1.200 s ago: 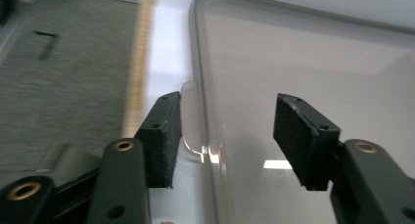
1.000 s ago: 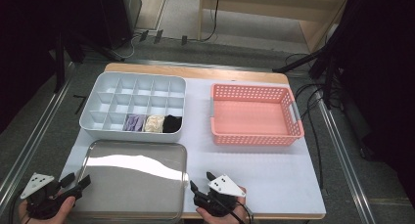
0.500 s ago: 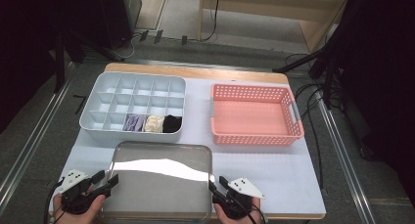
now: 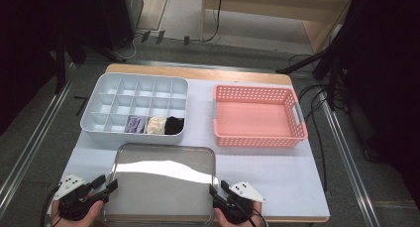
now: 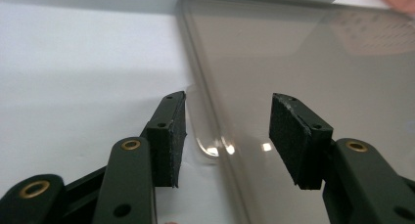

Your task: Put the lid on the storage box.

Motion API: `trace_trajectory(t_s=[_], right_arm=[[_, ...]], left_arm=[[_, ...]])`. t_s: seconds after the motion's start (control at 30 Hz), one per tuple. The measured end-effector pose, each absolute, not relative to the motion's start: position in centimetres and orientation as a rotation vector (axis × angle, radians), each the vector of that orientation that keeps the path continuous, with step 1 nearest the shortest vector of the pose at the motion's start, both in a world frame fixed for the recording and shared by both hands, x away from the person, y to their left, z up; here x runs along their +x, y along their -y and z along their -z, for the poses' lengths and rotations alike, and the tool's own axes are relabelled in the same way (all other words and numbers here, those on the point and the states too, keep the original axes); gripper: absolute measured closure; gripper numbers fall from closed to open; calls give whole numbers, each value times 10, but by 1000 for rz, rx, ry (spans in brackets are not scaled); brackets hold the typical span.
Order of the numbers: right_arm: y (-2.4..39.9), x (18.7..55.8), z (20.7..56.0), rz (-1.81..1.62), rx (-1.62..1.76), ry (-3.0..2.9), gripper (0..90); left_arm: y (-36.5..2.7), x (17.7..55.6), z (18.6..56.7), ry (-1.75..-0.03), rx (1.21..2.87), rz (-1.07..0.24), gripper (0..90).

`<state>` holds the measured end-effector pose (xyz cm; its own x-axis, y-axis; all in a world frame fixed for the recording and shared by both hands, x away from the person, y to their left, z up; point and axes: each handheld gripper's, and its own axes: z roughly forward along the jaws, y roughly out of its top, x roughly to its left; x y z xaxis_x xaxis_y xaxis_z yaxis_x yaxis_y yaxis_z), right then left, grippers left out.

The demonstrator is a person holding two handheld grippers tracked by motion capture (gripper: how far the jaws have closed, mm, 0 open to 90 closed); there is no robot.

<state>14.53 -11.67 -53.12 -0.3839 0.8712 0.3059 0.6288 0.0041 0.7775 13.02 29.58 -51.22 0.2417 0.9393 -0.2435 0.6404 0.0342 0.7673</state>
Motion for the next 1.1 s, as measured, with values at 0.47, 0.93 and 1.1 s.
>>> trace_trajectory(t_s=[0.47,0.93,1.1], right_arm=[[110,143,533,-1353,1597,-1977,547],[109,145,531,-1342,1682,-1952,577],[112,148,530,-1360,1703,-1958,589]], left_arm=[[-293,130,511,-1588,1586,-418,531],[-296,135,508,-1690,1502,-338,637],[-296,136,509,-1681,1467,-276,610]])
